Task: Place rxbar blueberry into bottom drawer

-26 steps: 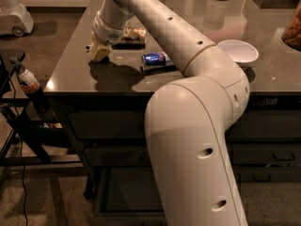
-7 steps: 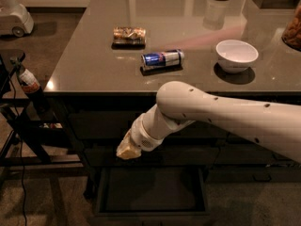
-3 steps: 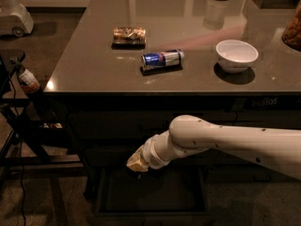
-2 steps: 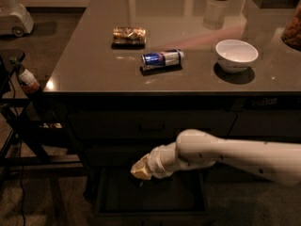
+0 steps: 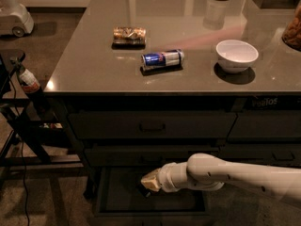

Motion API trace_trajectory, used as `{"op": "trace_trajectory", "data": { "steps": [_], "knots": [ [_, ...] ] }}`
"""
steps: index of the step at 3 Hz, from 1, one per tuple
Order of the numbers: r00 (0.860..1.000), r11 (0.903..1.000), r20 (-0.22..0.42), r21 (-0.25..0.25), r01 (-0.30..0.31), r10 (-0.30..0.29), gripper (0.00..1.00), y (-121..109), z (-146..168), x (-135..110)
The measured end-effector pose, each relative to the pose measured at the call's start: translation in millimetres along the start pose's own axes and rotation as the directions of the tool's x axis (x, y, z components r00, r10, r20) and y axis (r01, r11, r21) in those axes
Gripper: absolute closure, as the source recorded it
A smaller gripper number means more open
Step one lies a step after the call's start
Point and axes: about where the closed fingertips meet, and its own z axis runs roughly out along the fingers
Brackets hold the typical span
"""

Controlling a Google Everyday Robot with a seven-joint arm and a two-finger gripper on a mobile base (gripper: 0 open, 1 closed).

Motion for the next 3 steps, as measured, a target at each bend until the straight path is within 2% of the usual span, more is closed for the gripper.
{"op": "trace_trajectory", "data": {
  "steps": [1,2,3],
  "knots": [
    [1.000,1.0000,0.000,0.000,0.000,0.000,1.00,-0.1,0.1,0.1],
    [0.999,0.9974,0.009,0.054,-0.048,0.047,1.00,-16.5,10.0,19.7],
    [0.992,0.9866,0.046,0.107,-0.123,0.119,1.00,-47.8,20.2,48.6]
  ]
}}
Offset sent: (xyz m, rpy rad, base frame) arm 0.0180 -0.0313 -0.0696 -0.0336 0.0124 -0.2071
